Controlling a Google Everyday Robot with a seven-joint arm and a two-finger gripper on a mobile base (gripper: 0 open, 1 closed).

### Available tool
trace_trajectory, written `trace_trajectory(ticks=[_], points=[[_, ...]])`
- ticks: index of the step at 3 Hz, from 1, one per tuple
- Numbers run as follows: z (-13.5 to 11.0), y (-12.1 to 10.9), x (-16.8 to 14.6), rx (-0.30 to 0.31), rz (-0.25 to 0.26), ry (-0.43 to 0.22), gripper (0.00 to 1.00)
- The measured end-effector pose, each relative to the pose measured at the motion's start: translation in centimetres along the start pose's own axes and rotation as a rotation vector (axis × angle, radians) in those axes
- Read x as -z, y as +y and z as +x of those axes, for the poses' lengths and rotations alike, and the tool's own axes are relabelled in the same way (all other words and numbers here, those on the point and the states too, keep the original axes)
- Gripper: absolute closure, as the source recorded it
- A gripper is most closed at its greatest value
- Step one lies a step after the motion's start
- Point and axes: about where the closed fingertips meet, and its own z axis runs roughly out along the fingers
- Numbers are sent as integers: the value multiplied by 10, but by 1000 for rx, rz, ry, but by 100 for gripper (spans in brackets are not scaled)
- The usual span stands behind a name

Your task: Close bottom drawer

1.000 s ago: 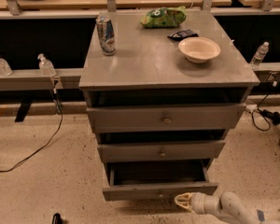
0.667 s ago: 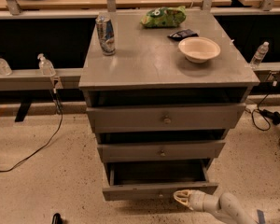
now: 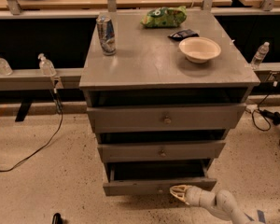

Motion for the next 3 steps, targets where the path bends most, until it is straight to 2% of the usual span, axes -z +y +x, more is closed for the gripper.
trace_trajectory(ticks=[1, 2, 3], points=[[-7, -26, -14, 35, 23, -7, 100], [-6, -24, -12, 35, 23, -7, 100], [-6, -49, -21, 46, 46, -1, 100]])
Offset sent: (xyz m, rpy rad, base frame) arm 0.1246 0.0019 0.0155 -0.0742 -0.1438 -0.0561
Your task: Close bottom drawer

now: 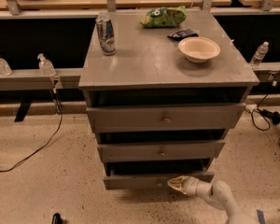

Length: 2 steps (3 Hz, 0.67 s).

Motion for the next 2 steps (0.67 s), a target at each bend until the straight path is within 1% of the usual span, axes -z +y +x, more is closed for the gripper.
trace_trajectory(ticks=[1, 2], points=[[0, -1, 1, 1, 2, 1, 100], [-1, -20, -9, -1, 14, -14, 100]])
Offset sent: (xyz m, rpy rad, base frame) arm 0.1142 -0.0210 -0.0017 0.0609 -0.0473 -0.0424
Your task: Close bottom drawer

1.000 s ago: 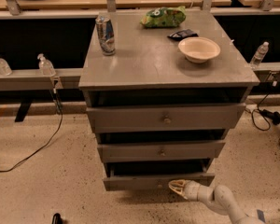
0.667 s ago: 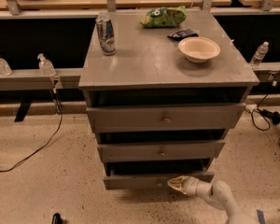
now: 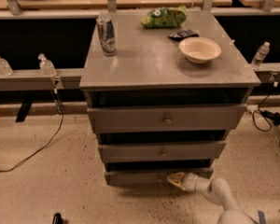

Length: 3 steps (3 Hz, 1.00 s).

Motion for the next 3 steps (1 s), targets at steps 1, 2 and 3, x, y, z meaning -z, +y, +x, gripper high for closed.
trace_trajectory(ticks=[1, 2, 3], points=[[0, 0, 0, 0, 0, 0, 100], [-3, -7, -4, 1, -7, -26, 100], [-3, -7, -4, 1, -7, -26, 100]])
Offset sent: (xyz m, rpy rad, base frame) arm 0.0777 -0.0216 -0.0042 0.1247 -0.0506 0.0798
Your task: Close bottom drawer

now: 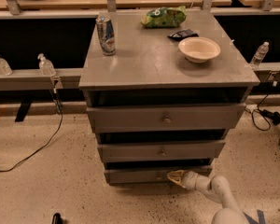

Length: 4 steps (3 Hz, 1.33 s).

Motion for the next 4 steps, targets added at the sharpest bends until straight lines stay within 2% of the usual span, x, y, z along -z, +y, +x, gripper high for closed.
trace_trajectory(ticks=[1, 2, 3, 4], points=[[-1, -9, -1, 1, 13, -27, 100], [-1, -9, -1, 1, 13, -27, 100], [10, 35, 31, -11, 22, -108, 100], [13, 68, 62, -15, 34, -157, 100]])
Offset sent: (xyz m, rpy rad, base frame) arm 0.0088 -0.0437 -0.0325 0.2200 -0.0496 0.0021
